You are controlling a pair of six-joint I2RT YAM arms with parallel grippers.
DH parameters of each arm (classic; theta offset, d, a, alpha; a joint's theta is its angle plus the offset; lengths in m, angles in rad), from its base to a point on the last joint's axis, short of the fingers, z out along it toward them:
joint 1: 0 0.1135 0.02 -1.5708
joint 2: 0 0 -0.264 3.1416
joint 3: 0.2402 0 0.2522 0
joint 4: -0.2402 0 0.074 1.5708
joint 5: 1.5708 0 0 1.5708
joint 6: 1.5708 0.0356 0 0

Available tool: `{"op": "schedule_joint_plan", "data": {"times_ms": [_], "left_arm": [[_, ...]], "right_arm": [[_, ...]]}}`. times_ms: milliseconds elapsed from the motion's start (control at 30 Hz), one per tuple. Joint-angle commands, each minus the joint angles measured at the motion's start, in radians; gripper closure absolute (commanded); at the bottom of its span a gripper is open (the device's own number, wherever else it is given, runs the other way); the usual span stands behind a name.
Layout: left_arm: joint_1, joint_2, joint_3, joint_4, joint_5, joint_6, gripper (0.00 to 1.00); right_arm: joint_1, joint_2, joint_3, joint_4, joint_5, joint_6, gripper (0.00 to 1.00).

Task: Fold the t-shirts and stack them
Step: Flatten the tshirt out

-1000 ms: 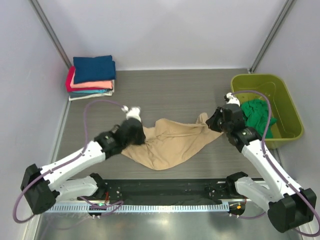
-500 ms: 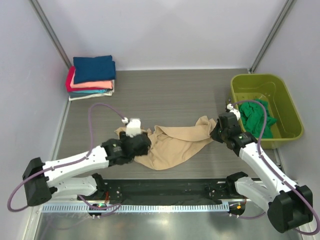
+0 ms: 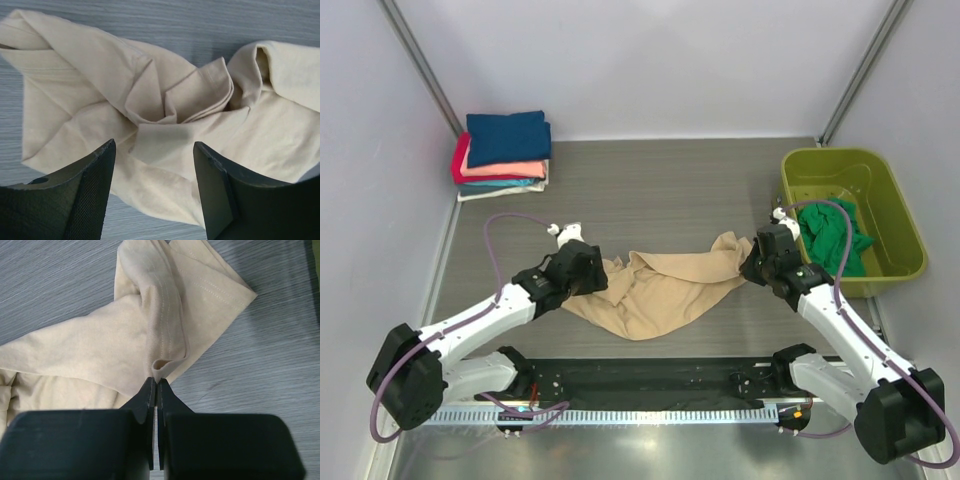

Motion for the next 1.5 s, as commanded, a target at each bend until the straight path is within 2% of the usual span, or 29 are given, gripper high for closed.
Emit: {"op": "schedule_joint_plan", "data": {"times_ms": [0,233,367,533,567,633,667,833,900,1033,1267,1467], "left_arm": [[0.008,-0.014,-0.035,0.127,0.085,0.005,0.36],[0.006,-0.005,-0.126,0.23,0.102,0.008,0.41],[0.006,-0.009,-0.12,0.262,0.105,0.024,0.54],[0.006,-0.015,-0.084,0.267,0.096,0.078,0.63],[0.006,-0.009,-0.077,0.267,0.104,0.086,0.74],[0.006,-0.002,-0.06,0.267,0.11,0.101,0.88],[0.006,-0.002,-0.055,0.259,0.107,0.104,1.0],[0.006,-0.029,0.005,0.187,0.062,0.127,1.0],[0.006,-0.055,0.038,0.109,0.029,0.146,1.0],[0.006,-0.176,0.129,-0.018,-0.03,0.189,1.0],[0.006,-0.327,0.299,-0.209,-0.082,0.258,1.0],[0.006,-0.4,0.459,-0.298,-0.1,0.342,1.0]], "right_arm": [[-0.003,0.009,0.025,0.03,0.013,-0.007,0.99],[-0.003,0.03,0.025,0.036,0.012,-0.017,0.99],[-0.005,0.022,0.03,0.036,0.015,-0.02,0.99],[-0.005,0.018,0.027,0.036,0.018,-0.021,0.99],[-0.003,0.021,0.027,0.035,0.018,-0.021,0.99],[-0.003,0.021,0.027,0.033,0.019,-0.021,0.99],[-0.003,0.019,0.028,0.035,0.019,-0.023,0.99],[-0.003,0.016,0.044,0.03,0.022,-0.029,0.99],[-0.003,0.012,0.061,0.024,0.023,-0.032,0.99],[-0.003,-0.01,0.113,-0.007,0.023,-0.036,0.99],[-0.003,-0.071,0.267,-0.085,0.012,-0.038,0.99],[-0.003,-0.12,0.413,-0.131,-0.039,-0.076,0.99]]}}
